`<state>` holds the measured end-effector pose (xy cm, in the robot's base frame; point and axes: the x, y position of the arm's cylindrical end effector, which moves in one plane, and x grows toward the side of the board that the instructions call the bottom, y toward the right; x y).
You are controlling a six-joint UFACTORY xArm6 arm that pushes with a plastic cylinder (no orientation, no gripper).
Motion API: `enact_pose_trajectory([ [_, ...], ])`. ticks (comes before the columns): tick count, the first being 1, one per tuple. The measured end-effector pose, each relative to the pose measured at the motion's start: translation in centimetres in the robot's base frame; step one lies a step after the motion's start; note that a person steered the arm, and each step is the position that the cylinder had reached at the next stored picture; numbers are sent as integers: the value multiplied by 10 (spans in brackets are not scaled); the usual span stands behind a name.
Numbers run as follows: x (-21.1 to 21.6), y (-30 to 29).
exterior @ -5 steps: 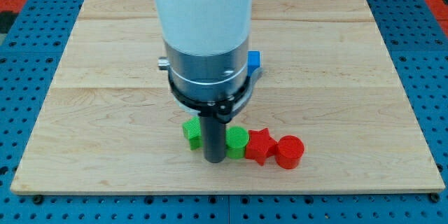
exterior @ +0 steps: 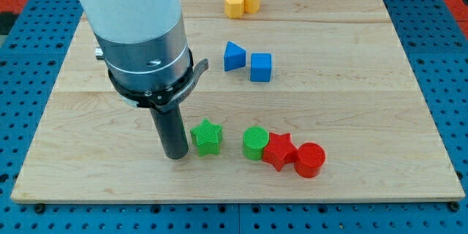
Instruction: Push the green star to the left of the green circle
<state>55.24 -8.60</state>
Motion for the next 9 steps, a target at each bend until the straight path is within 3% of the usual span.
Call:
enact_pose_trajectory([
  [2,-27,-2],
  [9,-28,37],
])
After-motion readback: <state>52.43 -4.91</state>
